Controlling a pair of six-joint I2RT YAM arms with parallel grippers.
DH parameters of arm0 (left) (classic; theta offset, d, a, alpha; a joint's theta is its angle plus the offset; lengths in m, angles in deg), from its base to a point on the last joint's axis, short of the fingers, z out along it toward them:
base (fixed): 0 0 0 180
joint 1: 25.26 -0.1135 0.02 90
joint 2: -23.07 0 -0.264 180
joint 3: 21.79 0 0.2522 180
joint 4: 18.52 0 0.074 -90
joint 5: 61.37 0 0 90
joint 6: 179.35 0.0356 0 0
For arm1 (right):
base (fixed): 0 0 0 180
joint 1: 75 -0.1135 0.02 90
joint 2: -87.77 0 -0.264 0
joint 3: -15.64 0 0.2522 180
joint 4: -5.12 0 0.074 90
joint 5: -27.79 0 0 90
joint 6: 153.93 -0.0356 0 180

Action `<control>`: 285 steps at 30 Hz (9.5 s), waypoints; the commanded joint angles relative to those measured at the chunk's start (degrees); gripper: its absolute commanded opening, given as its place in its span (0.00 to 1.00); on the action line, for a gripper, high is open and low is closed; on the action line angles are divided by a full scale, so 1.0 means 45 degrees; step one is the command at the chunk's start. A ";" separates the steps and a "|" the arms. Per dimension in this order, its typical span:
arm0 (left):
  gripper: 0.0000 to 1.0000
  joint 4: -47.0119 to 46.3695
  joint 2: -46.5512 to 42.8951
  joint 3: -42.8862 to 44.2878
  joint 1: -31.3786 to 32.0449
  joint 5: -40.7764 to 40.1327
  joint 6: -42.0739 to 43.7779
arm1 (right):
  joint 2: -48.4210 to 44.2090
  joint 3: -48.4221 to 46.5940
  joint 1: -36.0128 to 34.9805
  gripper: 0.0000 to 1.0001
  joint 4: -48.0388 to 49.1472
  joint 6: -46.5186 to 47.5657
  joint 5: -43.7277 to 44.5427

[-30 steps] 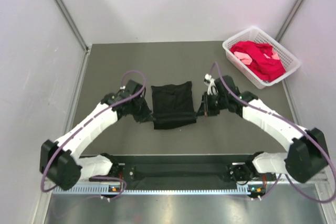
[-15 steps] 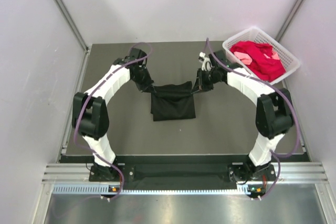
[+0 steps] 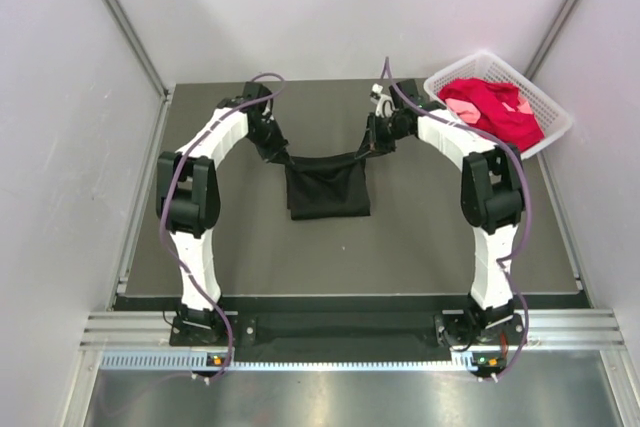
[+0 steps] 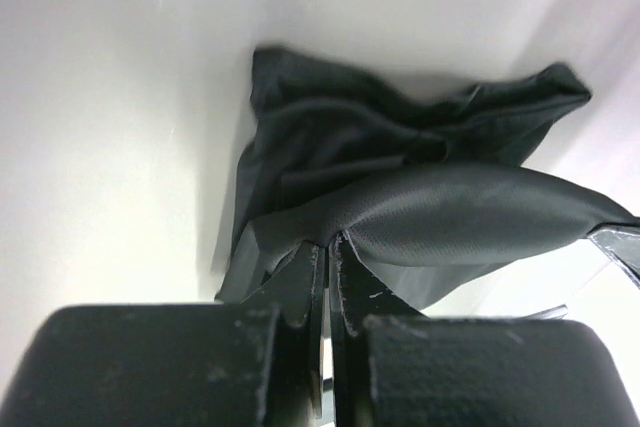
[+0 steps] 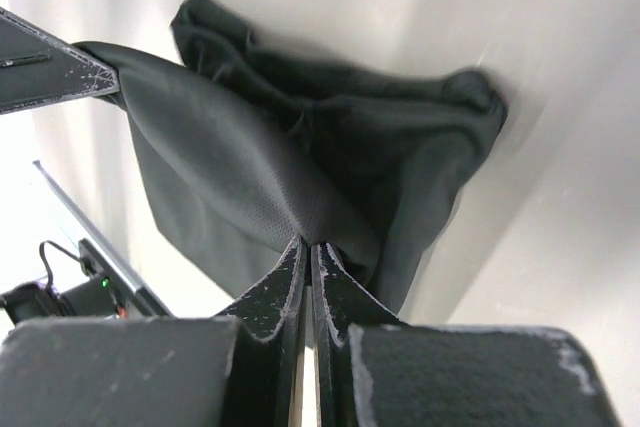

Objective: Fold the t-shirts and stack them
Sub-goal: Fold the tshirt, then neatly place the folded tshirt to the corner

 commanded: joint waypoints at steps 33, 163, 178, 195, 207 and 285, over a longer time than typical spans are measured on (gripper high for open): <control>0.34 -0.1368 -0.1416 -0.1432 0.0138 0.3036 0.0490 | 0.0343 -0.1530 -0.0950 0.40 -0.1727 0.0550 -0.0997; 0.73 -0.4827 0.1102 -0.2763 0.0488 0.1577 0.1701 | -0.9676 0.8122 0.1839 0.20 -0.0026 0.0530 -0.0431; 0.00 -0.2818 0.1160 -0.1204 0.0237 -0.3693 0.3259 | -1.0557 0.8728 0.1664 0.20 -0.0163 0.0355 -0.0998; 0.00 -0.4099 0.5495 0.5868 -0.1462 -1.3518 1.2318 | -0.9425 0.7712 0.1625 0.19 -0.3346 0.1176 0.1033; 0.00 -0.9687 0.7019 0.7119 -0.2693 -1.4812 1.6287 | -0.7843 0.7068 0.1625 0.19 -0.3776 0.0531 0.1483; 0.99 -0.3192 -2.2757 -1.6296 0.3479 -0.4871 -0.3886 | -2.1427 1.9327 0.1097 0.55 0.3704 -0.4116 0.1228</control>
